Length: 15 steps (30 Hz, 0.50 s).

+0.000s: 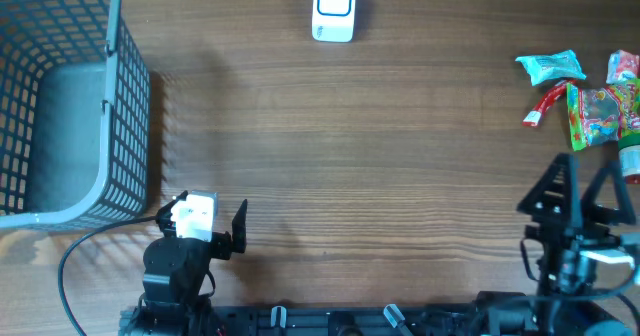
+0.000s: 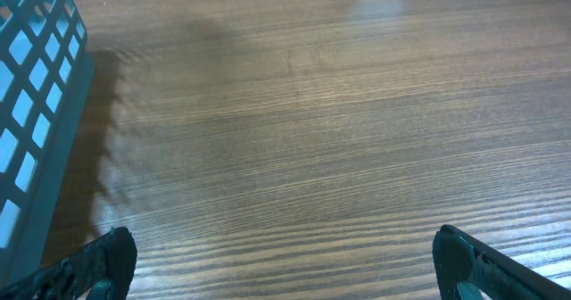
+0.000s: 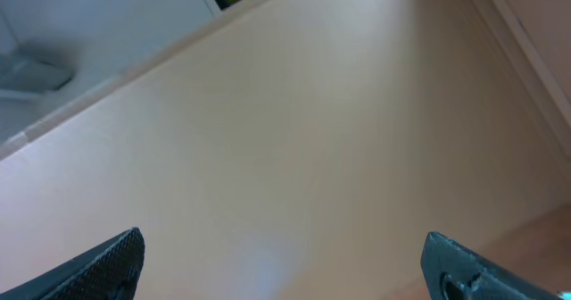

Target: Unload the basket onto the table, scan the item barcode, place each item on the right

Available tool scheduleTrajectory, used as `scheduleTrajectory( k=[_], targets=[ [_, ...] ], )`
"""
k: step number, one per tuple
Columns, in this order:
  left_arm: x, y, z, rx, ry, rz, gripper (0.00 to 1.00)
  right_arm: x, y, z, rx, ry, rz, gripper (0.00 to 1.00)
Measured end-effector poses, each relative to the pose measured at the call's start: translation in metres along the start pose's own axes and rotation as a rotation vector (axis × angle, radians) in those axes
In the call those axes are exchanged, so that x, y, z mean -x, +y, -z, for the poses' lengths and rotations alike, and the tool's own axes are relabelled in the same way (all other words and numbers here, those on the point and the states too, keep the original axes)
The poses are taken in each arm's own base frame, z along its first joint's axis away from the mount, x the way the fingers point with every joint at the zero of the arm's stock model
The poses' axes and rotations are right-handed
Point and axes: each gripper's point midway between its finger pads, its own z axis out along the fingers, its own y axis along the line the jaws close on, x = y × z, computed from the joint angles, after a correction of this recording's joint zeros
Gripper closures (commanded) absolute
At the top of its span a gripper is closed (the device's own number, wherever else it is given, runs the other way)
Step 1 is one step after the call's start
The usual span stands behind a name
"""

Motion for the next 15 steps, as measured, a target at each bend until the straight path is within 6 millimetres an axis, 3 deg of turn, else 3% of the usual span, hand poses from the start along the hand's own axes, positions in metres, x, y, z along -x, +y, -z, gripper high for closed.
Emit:
scheduleTrajectory(
  k=[8, 11, 15],
  targets=[
    [0.000, 0.000, 0.000, 0.000, 0.000, 0.000, 0.00, -0.052, -0.033, -0.003, -0.066, 0.087, 0.008, 0.00],
    [0.000, 0.000, 0.000, 0.000, 0.000, 0.000, 0.00, -0.087, -0.055, -0.001, -0.110, 0.159, 0.017, 0.00],
    [0.000, 0.000, 0.000, 0.000, 0.000, 0.000, 0.00, -0.113, -0.071, 0.003, -0.143, 0.212, 0.024, 0.00]
  ],
)
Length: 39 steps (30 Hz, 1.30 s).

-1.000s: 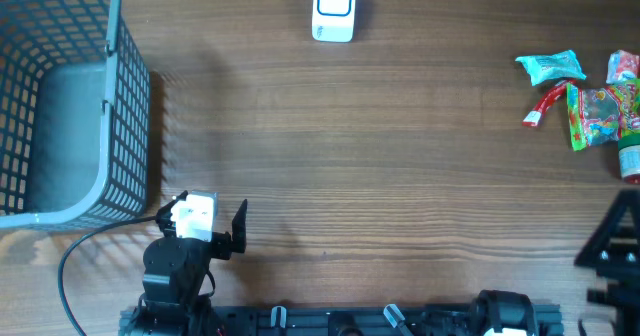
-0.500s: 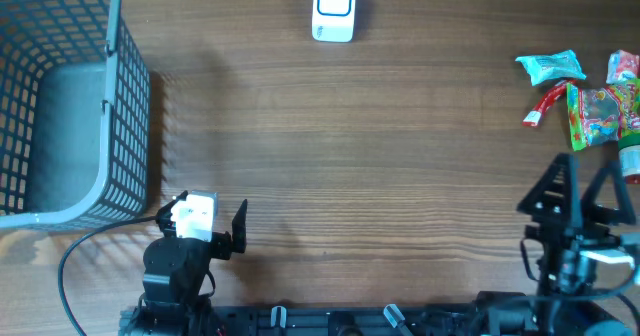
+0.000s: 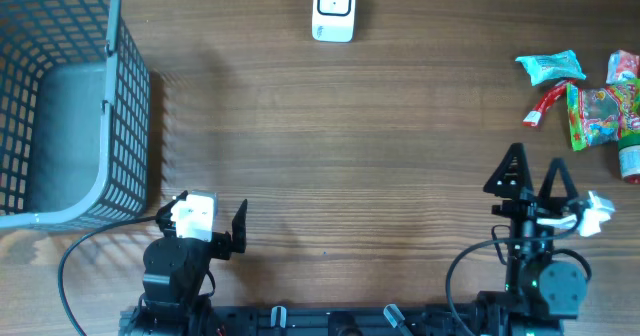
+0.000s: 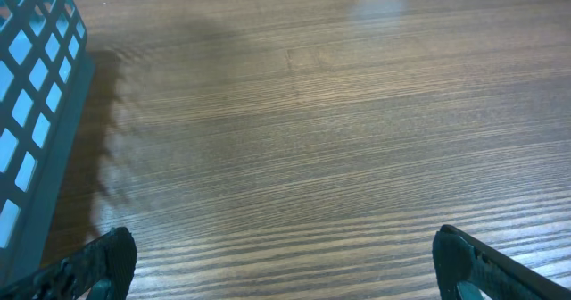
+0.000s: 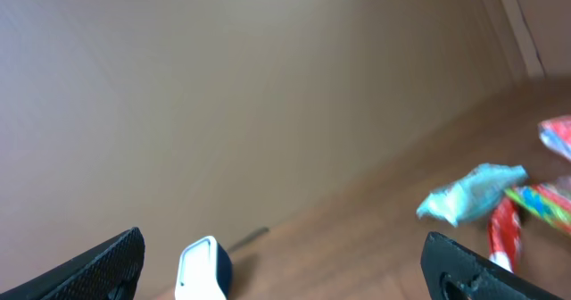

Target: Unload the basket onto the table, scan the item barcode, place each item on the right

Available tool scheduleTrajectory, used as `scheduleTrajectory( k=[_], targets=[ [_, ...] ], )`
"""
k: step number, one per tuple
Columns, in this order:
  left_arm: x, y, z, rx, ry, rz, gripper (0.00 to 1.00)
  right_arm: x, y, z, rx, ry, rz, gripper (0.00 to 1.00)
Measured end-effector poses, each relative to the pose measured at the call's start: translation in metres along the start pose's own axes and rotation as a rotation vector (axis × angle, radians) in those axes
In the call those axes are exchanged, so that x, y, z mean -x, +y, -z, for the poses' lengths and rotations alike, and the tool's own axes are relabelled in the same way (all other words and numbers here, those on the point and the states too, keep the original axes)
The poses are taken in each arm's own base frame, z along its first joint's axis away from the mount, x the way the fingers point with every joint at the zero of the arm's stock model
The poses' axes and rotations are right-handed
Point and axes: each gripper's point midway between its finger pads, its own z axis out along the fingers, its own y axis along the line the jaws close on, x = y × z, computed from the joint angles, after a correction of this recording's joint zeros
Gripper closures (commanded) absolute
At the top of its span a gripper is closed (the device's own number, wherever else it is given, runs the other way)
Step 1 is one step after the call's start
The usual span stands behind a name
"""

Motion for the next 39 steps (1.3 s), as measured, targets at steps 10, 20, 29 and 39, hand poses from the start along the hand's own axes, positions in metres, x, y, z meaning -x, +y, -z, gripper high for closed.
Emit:
scheduleTrajectory(
  k=[10, 20, 29, 39],
  targets=[
    [0.000, 0.000, 0.000, 0.000, 0.000, 0.000, 0.00, -0.057, -0.034, -0.002, -0.073, 0.126, 0.042, 0.00],
    [0.000, 0.000, 0.000, 0.000, 0.000, 0.000, 0.00, -0.062, -0.027, -0.001, -0.027, 0.152, 0.218, 0.00],
    [0.000, 0.000, 0.000, 0.000, 0.000, 0.000, 0.00, -0.063, -0.026, -0.001, -0.026, 0.153, 0.225, 0.00],
    [0.005, 0.001, 0.000, 0.005, -0.020, -0.011, 0.00, -0.063, -0.026, -0.001, -0.026, 0.153, 0.225, 0.00]
  ],
)
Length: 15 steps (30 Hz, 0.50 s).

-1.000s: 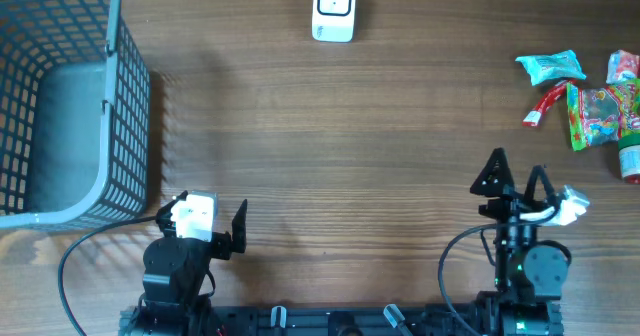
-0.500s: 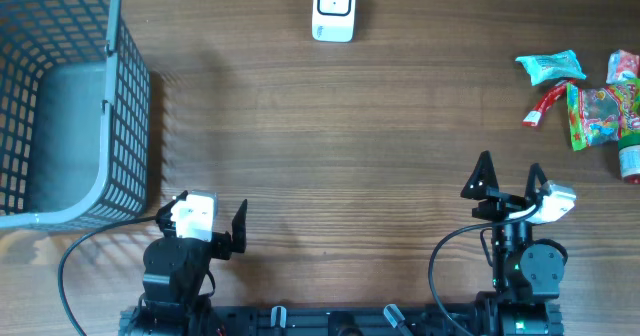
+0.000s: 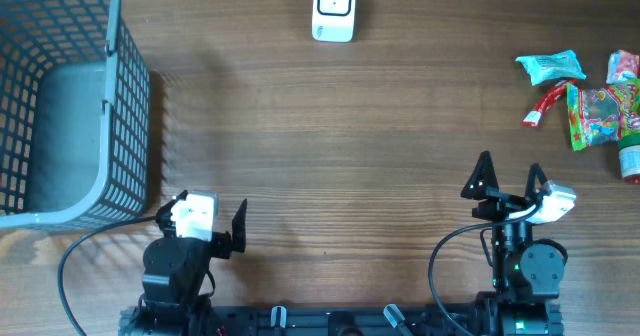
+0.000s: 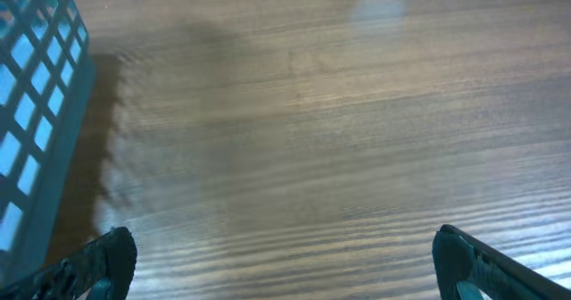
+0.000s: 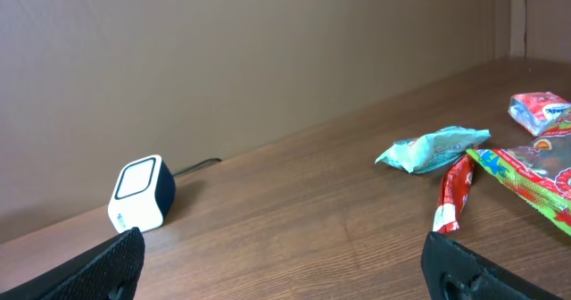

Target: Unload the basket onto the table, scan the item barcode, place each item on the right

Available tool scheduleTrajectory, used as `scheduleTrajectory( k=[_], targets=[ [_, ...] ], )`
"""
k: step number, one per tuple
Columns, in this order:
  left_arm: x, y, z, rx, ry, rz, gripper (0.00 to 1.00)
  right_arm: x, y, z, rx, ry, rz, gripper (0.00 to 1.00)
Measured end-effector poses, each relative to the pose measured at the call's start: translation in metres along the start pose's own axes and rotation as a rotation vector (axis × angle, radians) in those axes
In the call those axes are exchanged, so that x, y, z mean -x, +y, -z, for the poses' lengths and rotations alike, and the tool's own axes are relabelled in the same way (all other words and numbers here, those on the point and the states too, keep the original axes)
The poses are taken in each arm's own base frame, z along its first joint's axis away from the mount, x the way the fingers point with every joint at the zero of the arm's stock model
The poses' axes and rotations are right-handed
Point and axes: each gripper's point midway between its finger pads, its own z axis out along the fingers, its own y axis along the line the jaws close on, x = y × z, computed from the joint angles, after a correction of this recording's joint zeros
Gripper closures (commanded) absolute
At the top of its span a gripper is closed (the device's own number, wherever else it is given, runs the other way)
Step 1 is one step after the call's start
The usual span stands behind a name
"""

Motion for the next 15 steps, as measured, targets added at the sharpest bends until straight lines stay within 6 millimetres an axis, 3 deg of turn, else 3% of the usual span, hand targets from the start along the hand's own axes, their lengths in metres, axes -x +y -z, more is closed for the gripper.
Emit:
scheduleTrajectory(
  k=[1, 3, 5, 11, 15],
  targets=[
    [0.010, 0.000, 0.000, 0.002, -0.042, -0.005, 0.00, 0.000, 0.000, 0.000, 0.000, 0.000, 0.000, 0.00],
    [0.049, 0.002, 0.004, 0.010, -0.205, -0.015, 0.00, 0.000, 0.000, 0.000, 0.000, 0.000, 0.000, 0.00],
    [0.070, 0.002, 0.010, 0.013, -0.292, -0.022, 0.00, 0.000, 0.000, 0.000, 0.000, 0.000, 0.000, 0.00],
    [0.078, 0.005, 0.007, 0.025, -0.367, -0.026, 0.00, 0.000, 0.000, 0.000, 0.000, 0.000, 0.000, 0.00],
    [0.065, 0.008, -0.004, 0.038, -0.356, -0.024, 0.00, 0.000, 0.000, 0.000, 0.000, 0.000, 0.000, 0.00]
  ],
)
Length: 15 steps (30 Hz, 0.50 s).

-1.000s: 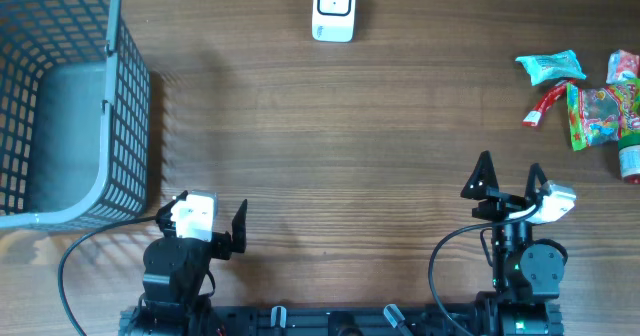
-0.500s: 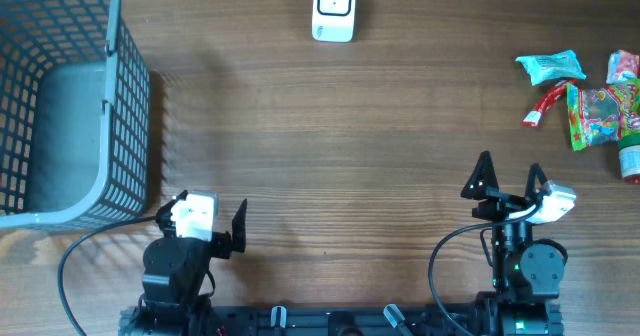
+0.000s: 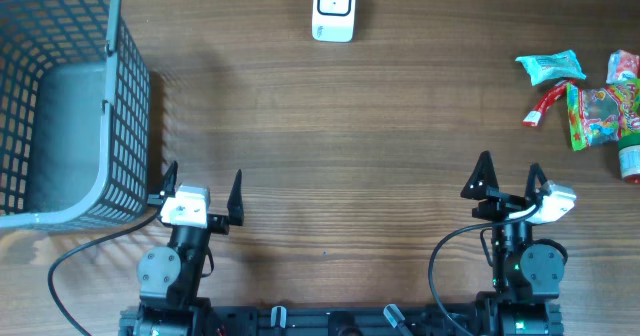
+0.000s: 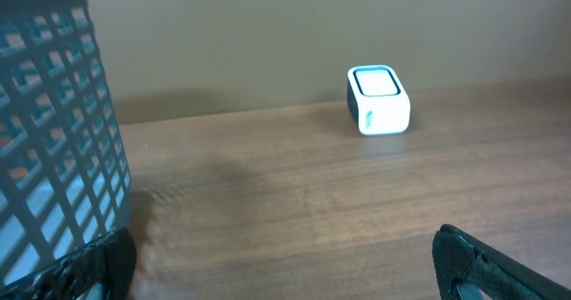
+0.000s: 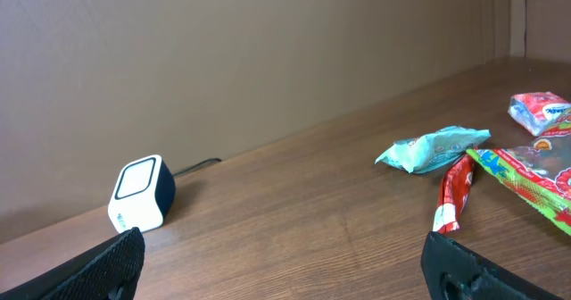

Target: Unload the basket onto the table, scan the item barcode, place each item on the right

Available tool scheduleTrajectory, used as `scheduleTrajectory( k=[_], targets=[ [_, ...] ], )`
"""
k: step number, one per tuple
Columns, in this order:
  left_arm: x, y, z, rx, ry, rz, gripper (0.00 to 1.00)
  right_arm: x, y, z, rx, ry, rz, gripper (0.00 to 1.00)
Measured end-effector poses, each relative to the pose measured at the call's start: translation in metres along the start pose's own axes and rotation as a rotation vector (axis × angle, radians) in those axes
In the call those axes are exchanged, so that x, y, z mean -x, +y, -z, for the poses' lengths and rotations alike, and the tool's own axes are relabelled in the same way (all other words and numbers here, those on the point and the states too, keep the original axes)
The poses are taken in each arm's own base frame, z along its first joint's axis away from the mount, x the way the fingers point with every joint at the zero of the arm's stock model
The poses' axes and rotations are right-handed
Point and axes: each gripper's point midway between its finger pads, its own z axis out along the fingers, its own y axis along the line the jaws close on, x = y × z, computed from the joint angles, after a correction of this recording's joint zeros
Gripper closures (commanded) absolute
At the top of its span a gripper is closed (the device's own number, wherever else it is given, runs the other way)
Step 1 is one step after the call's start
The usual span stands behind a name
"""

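Observation:
A white barcode scanner (image 3: 333, 8) stands at the table's far edge; it also shows in the left wrist view (image 4: 378, 99) and the right wrist view (image 5: 141, 193). Snack packets lie at the far right: a teal packet (image 3: 550, 67), a red stick packet (image 3: 543, 105) and a colourful bag (image 3: 595, 113). The teal packet (image 5: 434, 148) and red stick (image 5: 452, 193) show ahead of my right gripper. My left gripper (image 3: 201, 182) is open near the front left, holding nothing. My right gripper (image 3: 509, 175) is open near the front right, well short of the packets.
A grey mesh basket (image 3: 62, 96) fills the far left corner; its wall (image 4: 55, 130) shows close beside my left gripper. A red packet (image 3: 623, 66) and a bottle (image 3: 629, 161) lie at the right edge. A wall stands behind the table.
My left gripper has lifted its view from the tabletop to look level across the table, and its fingers now reach further forward beside the basket. The right arm has not moved.
At first both arms sat at the front edge, the right wrist camera facing the wall. The right gripper then stood further left and levelled, bringing the scanner and packets into view. The left arm stayed still until now, when it levelled too.

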Motion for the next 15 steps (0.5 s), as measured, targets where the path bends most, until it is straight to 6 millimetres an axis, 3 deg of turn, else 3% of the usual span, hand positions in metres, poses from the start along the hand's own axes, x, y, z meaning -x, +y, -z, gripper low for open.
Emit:
scheduleTrajectory(
  k=[3, 15],
  targets=[
    [-0.0075, 0.0036, -0.0019, 0.016, 0.006, 0.001, 0.00, 0.0000, 0.0000, 0.0000, 0.000, 0.000, 0.000, 0.00],
    [-0.0068, 0.0108, -0.0015, 0.045, 0.001, 0.079, 0.00, 0.0000, -0.0001, 0.0000, 0.000, 0.000, 0.000, 0.00]
  ],
)
